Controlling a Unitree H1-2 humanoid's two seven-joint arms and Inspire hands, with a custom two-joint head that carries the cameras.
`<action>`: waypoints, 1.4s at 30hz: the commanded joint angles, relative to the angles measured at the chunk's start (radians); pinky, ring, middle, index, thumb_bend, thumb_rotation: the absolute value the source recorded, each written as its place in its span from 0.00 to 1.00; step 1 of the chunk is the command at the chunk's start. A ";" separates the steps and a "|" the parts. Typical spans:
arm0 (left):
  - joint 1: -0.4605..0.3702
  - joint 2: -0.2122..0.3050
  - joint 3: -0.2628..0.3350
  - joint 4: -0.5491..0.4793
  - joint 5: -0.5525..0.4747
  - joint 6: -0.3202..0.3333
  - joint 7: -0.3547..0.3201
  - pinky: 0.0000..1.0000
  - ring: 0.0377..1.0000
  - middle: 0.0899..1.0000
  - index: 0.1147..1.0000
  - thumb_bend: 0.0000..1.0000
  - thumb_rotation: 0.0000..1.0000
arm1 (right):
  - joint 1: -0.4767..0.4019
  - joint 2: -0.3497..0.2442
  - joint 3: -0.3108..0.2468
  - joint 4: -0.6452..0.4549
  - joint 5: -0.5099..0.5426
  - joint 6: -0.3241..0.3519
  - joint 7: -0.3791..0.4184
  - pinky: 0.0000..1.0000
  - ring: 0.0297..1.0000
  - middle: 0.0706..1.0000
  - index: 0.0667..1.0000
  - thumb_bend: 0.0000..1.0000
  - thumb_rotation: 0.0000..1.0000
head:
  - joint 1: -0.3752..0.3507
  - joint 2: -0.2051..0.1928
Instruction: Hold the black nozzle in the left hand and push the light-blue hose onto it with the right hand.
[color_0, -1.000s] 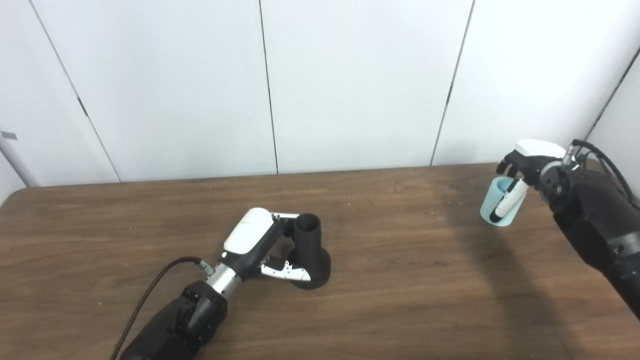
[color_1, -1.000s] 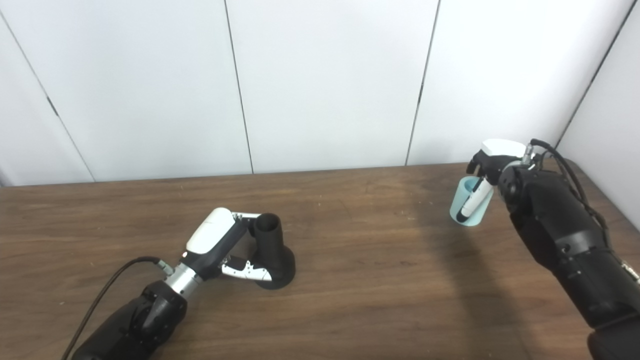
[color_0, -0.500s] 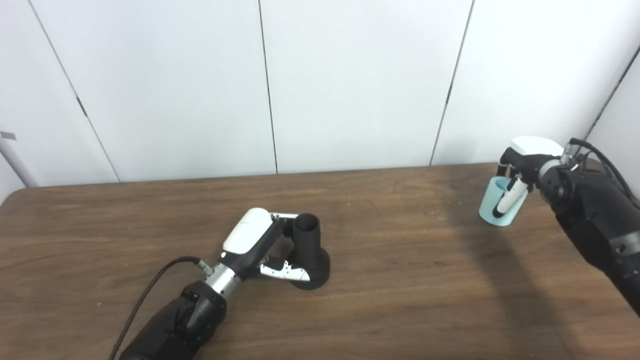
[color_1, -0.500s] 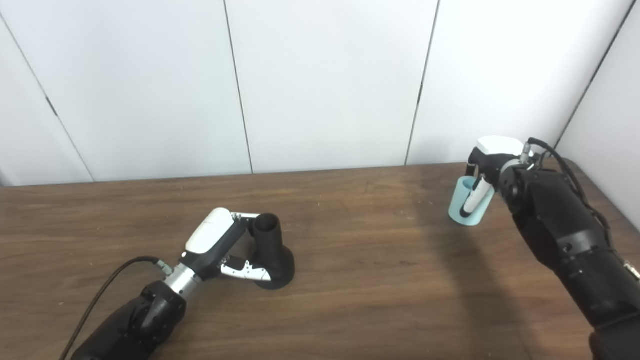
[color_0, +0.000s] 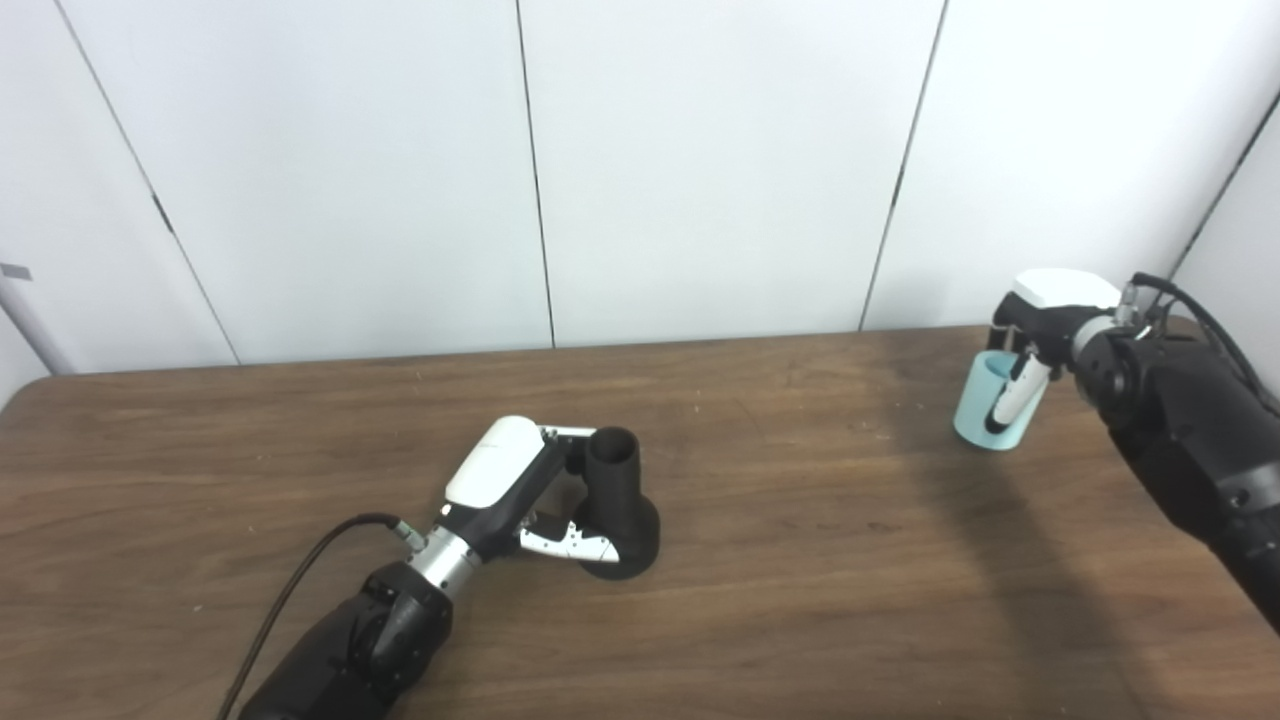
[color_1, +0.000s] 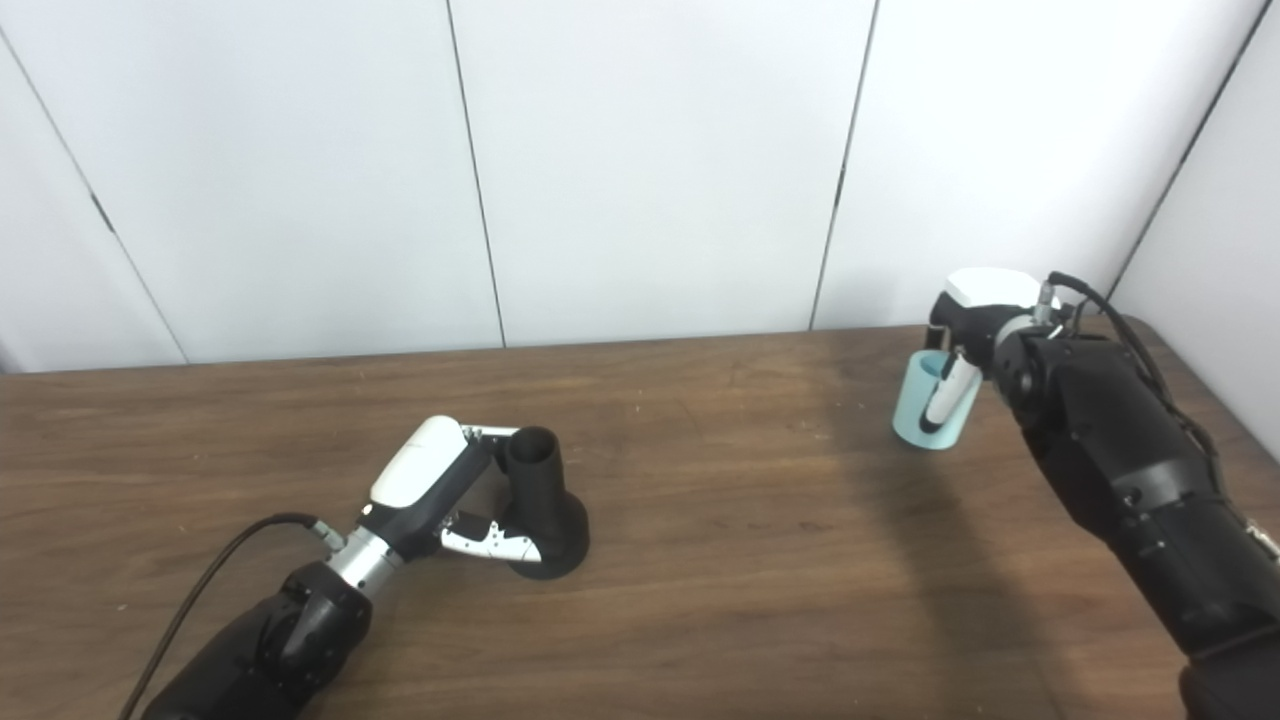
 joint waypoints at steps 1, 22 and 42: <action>0.230 -0.061 -0.071 0.115 0.031 0.016 -0.009 0.48 0.46 0.39 0.34 0.66 0.44 | -0.084 -0.057 -0.030 -0.162 -0.003 -0.017 0.007 0.21 0.26 0.35 0.48 0.52 0.00 | 0.002 0.002; 0.222 -0.114 -0.066 0.113 0.085 0.026 -0.022 0.53 0.47 0.37 0.32 0.65 0.43 | -0.292 0.158 0.078 -0.587 0.203 -0.086 0.347 0.18 0.24 0.35 0.48 0.52 0.00 | 0.056 0.005; 0.216 -0.116 -0.075 0.120 0.080 0.017 -0.028 0.52 0.46 0.37 0.34 0.67 0.45 | -0.286 0.244 0.085 -0.570 0.185 -0.096 0.354 0.16 0.22 0.36 0.46 0.53 0.00 | 0.062 0.011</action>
